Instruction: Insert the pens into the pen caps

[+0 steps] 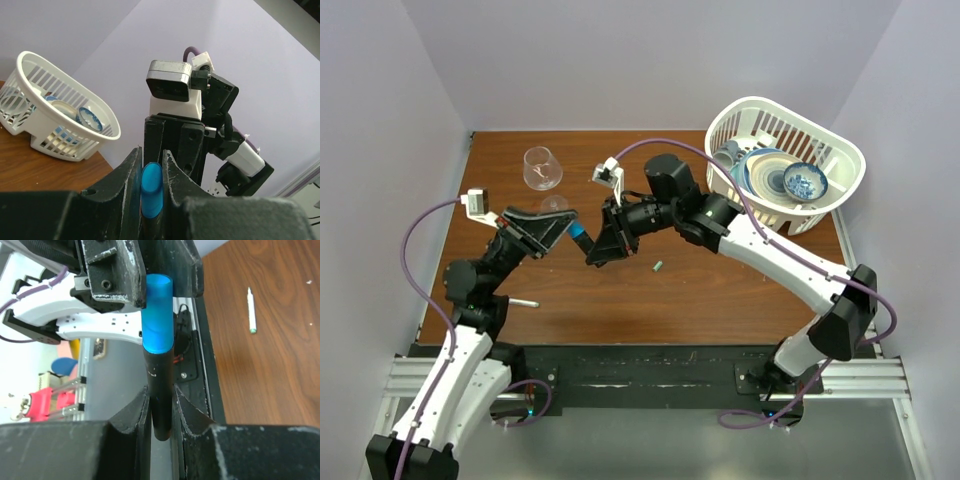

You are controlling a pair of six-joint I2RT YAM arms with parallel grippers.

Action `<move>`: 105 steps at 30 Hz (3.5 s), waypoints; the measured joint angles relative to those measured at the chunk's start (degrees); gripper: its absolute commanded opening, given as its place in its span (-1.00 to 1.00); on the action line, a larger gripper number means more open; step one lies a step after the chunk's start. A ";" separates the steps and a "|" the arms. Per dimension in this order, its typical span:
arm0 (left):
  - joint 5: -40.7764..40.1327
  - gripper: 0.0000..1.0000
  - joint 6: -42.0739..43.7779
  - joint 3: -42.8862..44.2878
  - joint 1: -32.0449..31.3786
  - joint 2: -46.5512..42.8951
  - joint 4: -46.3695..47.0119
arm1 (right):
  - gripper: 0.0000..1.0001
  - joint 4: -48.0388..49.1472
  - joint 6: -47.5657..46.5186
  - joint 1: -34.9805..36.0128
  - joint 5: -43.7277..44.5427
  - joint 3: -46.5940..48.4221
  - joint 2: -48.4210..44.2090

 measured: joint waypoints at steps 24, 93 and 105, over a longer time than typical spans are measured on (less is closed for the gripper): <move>4.00 0.60 27.76 41.05 -5.16 27.36 -41.09 | -1.00 21.44 4.85 -3.61 12.44 -25.03 -15.78; -50.77 -0.80 -2.08 10.27 7.26 39.21 -85.07 | -0.05 -16.39 18.73 -4.46 58.36 -31.17 -3.13; -45.11 -1.00 11.34 7.85 6.08 32.92 -80.26 | 0.47 -16.90 15.89 -4.46 55.60 -23.10 -6.93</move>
